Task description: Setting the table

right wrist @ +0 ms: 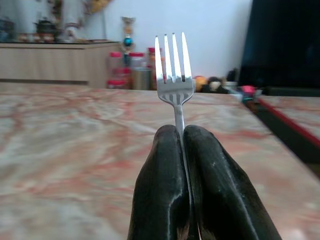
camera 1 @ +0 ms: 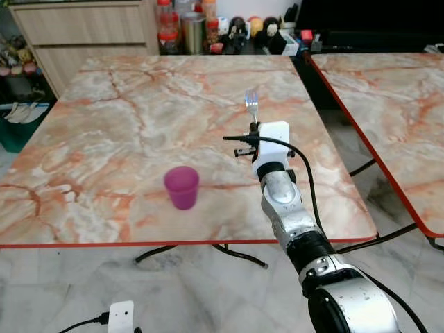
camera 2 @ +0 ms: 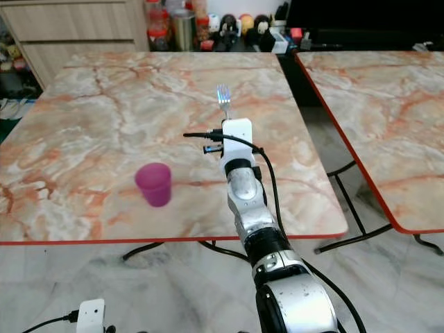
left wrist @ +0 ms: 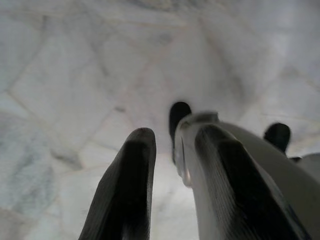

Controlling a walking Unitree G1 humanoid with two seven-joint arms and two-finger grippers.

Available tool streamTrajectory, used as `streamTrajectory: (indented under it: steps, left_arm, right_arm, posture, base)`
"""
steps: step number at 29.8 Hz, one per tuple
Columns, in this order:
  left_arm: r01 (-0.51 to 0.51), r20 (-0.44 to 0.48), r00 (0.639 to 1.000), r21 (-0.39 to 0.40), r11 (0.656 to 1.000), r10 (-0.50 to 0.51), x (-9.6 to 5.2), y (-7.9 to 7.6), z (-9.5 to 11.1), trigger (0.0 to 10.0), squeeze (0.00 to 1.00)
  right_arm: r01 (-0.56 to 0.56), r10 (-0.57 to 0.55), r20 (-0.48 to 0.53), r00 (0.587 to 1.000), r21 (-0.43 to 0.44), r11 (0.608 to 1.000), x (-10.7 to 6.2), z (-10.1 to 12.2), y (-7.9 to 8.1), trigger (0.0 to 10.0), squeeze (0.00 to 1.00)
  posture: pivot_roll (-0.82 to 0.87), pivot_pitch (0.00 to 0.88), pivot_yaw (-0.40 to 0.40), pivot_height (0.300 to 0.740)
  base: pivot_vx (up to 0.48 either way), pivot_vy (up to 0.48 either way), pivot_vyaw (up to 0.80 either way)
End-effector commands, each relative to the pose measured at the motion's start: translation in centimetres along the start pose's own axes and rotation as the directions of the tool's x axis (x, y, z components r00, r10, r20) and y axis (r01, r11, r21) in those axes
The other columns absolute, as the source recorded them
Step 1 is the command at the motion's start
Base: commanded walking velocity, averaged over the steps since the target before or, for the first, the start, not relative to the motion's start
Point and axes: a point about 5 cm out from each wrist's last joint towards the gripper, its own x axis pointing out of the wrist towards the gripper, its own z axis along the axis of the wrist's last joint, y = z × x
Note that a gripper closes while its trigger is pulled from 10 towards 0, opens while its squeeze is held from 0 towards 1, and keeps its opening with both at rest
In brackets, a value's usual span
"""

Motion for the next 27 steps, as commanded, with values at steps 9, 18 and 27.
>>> streamTrajectory:
  steps: [9, 18, 27]
  left_arm:
    - [-0.019, -0.035, 0.999, 0.005, 1.000, 0.020, -0.26, 0.55, -1.13, 10.0, 0.00]
    - [-0.010, -0.036, 0.999, 0.015, 1.000, 0.010, -0.25, 0.26, -1.10, 10.0, 0.00]
    - [-0.006, -0.038, 0.999, 0.023, 1.000, 0.007, -0.25, 0.29, -1.12, 10.0, 0.00]
  right_arm:
    - [-0.040, 0.040, 0.021, 0.999, -0.004, 0.999, 0.21, 0.74, 0.93, 10.0, 0.00]
    - [-0.054, 0.054, 0.025, 0.998, -0.001, 0.999, 0.07, 0.75, 1.18, 10.0, 0.00]
    - [-0.054, 0.054, -0.004, 0.999, -0.022, 0.998, 0.02, 0.39, 1.06, 10.0, 0.00]
  posture:
    - [0.13, 0.089, -0.032, 0.715]
    - [0.12, 0.071, -0.035, 0.715]
    - [0.11, 0.058, -0.031, 0.715]
  base:
    - [0.000, -0.303, 0.00]
    - [0.000, -0.303, 0.00]
    - [0.000, -0.302, 0.00]
